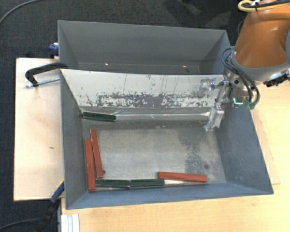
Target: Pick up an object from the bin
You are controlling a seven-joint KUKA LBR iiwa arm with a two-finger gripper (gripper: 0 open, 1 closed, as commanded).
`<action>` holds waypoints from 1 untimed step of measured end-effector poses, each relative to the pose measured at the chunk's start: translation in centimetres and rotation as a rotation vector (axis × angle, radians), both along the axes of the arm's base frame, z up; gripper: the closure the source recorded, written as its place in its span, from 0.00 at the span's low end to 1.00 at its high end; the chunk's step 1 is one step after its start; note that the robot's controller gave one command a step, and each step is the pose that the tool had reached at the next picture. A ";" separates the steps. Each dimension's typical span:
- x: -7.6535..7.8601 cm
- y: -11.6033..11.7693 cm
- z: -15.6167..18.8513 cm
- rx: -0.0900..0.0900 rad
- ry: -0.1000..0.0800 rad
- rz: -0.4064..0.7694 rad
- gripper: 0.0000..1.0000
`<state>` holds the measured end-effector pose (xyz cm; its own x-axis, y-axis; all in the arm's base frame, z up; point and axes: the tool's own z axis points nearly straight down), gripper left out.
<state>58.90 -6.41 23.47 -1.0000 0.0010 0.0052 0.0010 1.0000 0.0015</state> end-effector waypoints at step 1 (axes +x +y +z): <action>-5.6 2.3 -9.5 0.001 0.004 -0.063 0.00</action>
Offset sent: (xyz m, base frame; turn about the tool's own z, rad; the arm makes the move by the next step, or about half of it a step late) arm -0.0536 0.0206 -0.0909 0.0633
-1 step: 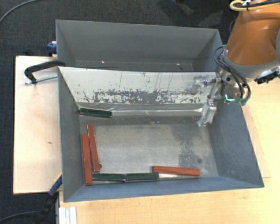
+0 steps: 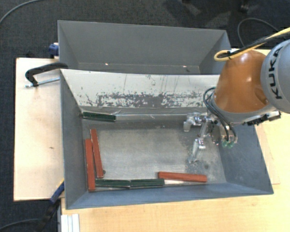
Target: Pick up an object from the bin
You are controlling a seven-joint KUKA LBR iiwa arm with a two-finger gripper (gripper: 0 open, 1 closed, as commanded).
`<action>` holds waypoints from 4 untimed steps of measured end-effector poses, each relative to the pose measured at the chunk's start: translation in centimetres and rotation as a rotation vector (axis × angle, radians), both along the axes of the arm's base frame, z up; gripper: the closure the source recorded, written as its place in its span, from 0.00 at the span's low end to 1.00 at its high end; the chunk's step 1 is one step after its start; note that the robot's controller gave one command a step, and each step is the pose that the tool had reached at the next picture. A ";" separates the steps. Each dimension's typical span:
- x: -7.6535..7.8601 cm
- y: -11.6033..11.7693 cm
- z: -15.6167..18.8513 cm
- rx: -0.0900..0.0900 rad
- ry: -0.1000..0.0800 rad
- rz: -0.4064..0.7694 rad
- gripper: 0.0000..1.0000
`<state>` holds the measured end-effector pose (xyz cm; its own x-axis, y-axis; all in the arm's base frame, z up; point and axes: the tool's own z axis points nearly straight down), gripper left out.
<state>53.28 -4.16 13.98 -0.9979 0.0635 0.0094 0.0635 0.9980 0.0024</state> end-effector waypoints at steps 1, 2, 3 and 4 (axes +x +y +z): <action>-4.3 3.6 -4.8 0.000 0.000 -0.010 0.00; -4.0 2.0 -7.0 -0.002 -0.006 -0.009 0.00; -3.8 2.1 -6.8 -0.002 -0.012 -0.007 1.00; -3.8 2.1 -6.9 -0.002 -0.011 -0.007 0.00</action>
Offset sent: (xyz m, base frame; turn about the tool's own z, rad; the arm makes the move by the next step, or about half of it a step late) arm -0.0402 0.0331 -0.0451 0.0134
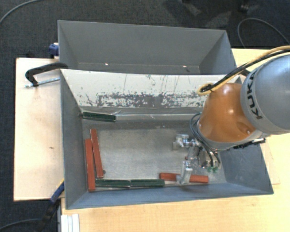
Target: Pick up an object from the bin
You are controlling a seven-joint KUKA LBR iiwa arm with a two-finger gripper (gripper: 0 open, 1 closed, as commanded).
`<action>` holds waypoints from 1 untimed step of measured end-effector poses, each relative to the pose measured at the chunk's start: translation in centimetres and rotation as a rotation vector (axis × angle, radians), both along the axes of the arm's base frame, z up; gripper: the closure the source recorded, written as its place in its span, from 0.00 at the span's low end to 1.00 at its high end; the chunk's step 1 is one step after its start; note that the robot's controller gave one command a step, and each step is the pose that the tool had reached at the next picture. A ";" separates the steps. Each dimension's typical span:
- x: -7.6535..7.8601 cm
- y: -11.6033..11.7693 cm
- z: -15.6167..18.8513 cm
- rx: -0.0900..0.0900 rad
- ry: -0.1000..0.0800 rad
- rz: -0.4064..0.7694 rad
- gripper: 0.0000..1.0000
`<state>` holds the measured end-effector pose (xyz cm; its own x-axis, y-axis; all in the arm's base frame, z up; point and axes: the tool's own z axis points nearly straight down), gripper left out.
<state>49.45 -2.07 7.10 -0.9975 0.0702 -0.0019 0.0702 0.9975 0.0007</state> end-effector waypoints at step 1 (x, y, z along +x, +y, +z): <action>-0.2 -3.9 2.2 -0.002 -0.005 0.118 0.00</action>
Offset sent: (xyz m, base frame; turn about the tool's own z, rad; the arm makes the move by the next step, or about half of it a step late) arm -0.0033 -0.0372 0.0203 -0.1200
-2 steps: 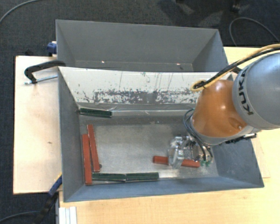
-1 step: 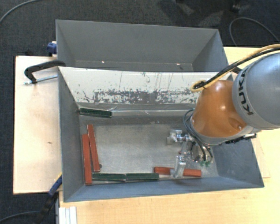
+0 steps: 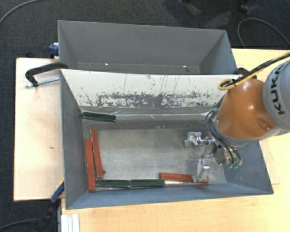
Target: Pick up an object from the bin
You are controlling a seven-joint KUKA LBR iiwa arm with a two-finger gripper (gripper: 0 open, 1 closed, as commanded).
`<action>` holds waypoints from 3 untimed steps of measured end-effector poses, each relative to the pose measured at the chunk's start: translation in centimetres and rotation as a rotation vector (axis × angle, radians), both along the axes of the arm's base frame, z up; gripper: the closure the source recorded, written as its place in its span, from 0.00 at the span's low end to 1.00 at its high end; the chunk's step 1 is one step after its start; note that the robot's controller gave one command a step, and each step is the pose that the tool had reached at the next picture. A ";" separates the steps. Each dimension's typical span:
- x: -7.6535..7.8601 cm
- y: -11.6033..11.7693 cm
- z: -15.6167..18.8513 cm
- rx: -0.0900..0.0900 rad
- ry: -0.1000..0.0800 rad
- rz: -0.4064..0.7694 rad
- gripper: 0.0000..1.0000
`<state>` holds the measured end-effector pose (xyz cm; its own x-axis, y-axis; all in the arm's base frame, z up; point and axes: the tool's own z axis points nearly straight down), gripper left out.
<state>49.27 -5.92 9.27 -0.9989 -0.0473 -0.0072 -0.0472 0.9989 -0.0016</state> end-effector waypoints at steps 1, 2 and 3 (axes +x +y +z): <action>0.7 6.8 -0.4 0.006 0.002 -0.030 0.00; 0.1 7.9 4.6 0.004 -0.002 -0.075 0.00; 0.1 6.1 -2.3 0.002 0.011 0.107 0.00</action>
Offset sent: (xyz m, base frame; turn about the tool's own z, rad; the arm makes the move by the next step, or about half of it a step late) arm 0.0055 0.0624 -0.0045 0.0359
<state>49.37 0.21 6.93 -0.9882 -0.1534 0.0035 -0.1534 0.9882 0.0015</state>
